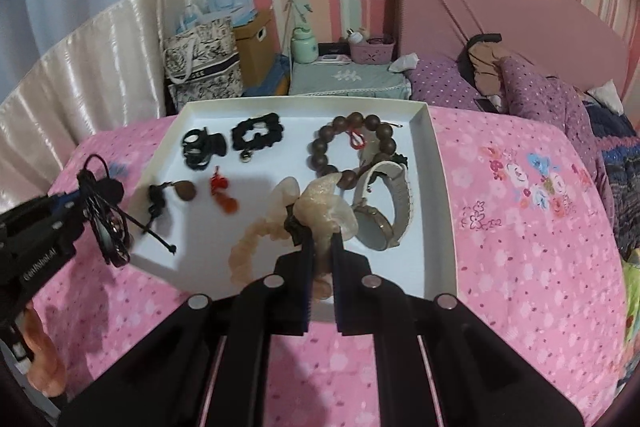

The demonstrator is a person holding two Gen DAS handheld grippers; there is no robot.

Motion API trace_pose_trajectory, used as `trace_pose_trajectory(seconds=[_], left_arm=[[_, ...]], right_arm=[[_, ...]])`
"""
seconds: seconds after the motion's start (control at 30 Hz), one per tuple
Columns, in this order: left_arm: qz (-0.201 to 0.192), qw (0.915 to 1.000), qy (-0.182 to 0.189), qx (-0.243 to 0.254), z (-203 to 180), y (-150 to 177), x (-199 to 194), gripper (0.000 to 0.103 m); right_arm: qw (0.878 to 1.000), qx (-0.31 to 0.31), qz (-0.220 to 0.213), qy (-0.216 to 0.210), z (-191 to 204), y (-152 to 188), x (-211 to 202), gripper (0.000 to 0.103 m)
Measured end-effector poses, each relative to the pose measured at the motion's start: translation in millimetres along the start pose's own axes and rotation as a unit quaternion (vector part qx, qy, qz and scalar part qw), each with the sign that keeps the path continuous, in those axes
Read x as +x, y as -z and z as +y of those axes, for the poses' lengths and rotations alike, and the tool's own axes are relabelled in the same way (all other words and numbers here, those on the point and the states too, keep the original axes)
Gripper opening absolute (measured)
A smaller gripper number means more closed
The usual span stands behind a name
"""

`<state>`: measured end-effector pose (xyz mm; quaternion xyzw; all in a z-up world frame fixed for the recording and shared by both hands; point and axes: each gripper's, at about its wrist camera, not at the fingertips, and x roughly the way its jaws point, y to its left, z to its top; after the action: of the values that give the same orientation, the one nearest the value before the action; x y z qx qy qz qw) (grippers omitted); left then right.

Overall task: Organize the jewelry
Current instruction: 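Carry the cord bracelet and cream scrunchie over the white tray with both tools, then open both tools to drop the cord bracelet and scrunchie into the tray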

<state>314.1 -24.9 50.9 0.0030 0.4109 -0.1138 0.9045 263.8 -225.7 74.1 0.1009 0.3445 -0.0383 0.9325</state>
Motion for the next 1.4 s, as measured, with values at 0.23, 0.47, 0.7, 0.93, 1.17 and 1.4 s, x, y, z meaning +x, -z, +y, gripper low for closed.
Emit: trace_pose_trajectory(seconds=[0.23,0.47,0.7,0.93,1.17,1.4], left_arm=[[0.024,0.9994,-0.022,-0.016,5.7,10.0,40.1,0.007],[0.035,0.9979,-0.054,-0.013,8.1,16.3,64.0,0.007],[0.022,0.9965,-0.081,-0.010,10.1,21.1,71.5,0.007],[0.028,0.9952,-0.093,-0.007,12.8,29.6,79.5,0.008],[0.034,0.9955,-0.088,-0.004,14.6,33.2,84.6,0.011],[0.031,0.9959,-0.084,-0.006,17.7,36.1,79.9,0.013]], right_arm=[[1.000,0.006,0.000,0.018,-5.2,7.8,31.2,0.008],[0.999,0.004,-0.008,0.036,-1.3,16.2,48.3,0.008],[0.998,-0.007,-0.037,0.055,9.4,30.3,56.5,0.008],[0.998,-0.008,-0.044,0.054,15.5,37.5,54.8,0.008],[0.998,0.011,-0.019,0.058,9.2,42.4,64.2,0.008],[0.998,0.023,-0.020,0.056,5.7,42.8,65.1,0.011]])
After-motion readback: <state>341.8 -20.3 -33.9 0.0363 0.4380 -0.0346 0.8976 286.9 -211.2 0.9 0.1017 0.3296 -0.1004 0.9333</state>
